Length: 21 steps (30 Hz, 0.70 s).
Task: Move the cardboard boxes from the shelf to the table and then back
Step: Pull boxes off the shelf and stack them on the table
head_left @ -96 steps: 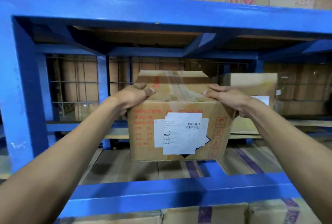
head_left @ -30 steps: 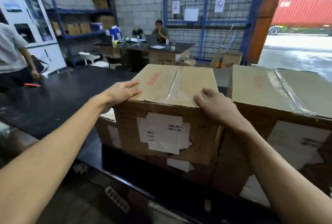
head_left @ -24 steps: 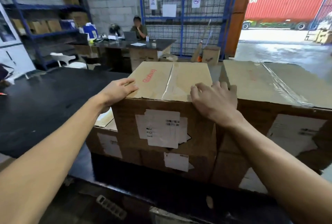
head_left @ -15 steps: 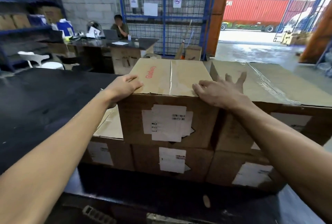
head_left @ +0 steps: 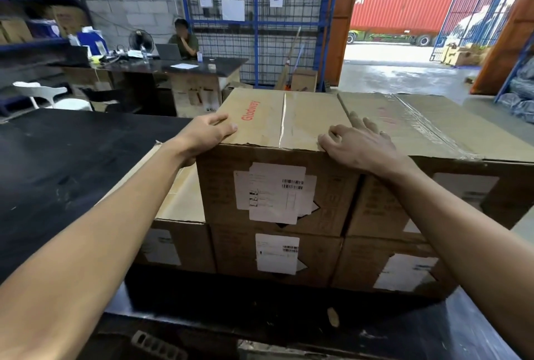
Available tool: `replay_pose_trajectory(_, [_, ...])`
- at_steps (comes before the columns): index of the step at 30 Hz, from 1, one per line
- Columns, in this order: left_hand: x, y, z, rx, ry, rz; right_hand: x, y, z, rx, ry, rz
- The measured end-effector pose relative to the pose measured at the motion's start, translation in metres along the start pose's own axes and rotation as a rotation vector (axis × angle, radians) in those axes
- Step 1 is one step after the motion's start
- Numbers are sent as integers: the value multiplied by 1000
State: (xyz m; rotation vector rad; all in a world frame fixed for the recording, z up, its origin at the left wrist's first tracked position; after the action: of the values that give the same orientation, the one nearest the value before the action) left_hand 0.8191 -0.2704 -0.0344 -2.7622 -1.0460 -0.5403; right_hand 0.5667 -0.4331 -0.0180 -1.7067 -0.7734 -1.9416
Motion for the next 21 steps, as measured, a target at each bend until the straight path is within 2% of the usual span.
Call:
replay_pose_trajectory(7, [-1,1,6,-4,-107,-46,-5,4,1,13,2,14])
replay_pose_trajectory(12, [0,-4,8,-59,-205,-195,-1,9,8,-34,55,39])
replay_pose_trajectory(14, [5,-9,8,-93,-218,-239,3,6,27,-3,136,-20])
replay_pose_trajectory(18, [23,-38,21,-186,-119,-275,2,-22,100,304,298,-323])
replay_pose_trajectory(21, [52,-76,46,-154,10,-344,-8,-47,163,552,371,-430])
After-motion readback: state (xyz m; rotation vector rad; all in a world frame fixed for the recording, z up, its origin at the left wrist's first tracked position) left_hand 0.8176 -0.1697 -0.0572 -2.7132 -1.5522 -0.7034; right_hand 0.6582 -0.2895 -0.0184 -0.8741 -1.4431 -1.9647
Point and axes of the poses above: each hand's wrist, its own y-axis towards the middle knuckle, its own x-axis out of the back of the hand, z = x × y, the point moved 5 cm from there along y, towards the middle knuckle, and after that the axes turned 5 degrees about -y, right-handed, at the moved point
